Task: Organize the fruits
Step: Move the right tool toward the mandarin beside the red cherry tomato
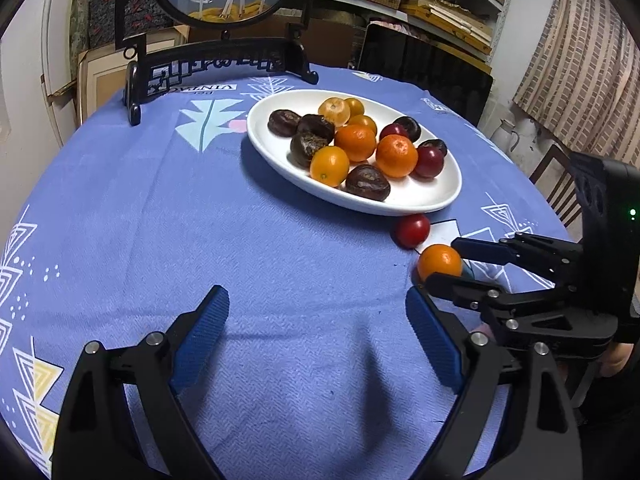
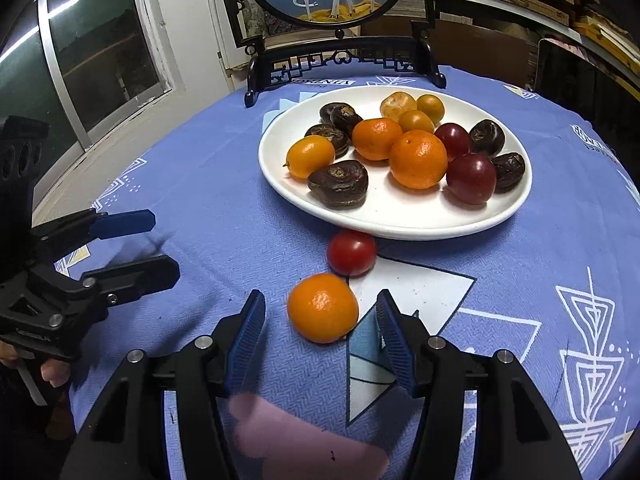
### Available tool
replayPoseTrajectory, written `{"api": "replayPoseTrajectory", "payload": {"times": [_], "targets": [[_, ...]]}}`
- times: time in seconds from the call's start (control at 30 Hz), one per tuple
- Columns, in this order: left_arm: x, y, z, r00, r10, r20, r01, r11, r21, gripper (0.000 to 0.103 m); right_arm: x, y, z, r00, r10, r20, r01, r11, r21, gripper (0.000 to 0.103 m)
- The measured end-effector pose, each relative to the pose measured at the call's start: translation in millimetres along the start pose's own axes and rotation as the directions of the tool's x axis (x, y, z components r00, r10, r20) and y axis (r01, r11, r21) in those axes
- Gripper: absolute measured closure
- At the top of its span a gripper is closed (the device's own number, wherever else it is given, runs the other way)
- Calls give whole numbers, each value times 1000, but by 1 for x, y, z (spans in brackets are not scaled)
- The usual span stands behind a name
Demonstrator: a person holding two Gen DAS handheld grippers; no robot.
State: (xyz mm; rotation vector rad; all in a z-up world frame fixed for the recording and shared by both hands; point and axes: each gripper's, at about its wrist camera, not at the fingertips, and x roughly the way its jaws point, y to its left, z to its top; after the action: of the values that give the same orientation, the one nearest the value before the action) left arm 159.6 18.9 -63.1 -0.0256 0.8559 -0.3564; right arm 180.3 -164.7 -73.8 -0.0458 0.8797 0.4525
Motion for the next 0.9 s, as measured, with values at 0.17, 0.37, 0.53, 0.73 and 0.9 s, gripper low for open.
{"api": "replayPoseTrajectory", "payload": {"times": [0.17,0.37,0.53,0.73,0.9], "targets": [[3,7,-1,1000,8,-5,-8,1000,-29,14,1,4,1,999,-34,2,34,999,-17,45],[5,12,-2,1000,1,-8,-1,999,-50,14,1,8,1,998,-59,4,59,997,-39,45],[4,13,-2,1000,-3,-5,2,999,-53,14,3,11,1,998,-70,1,70,996,-53,45],[4,16,-3,1000,-16,0,16,997,-70,14,4,12,2,997,-81,-1,81,995,-56,46],[4,17,-3,1000,-24,0,24,997,-74,14,5,13,3,996,-88,-1,88,994,-59,46]]}}
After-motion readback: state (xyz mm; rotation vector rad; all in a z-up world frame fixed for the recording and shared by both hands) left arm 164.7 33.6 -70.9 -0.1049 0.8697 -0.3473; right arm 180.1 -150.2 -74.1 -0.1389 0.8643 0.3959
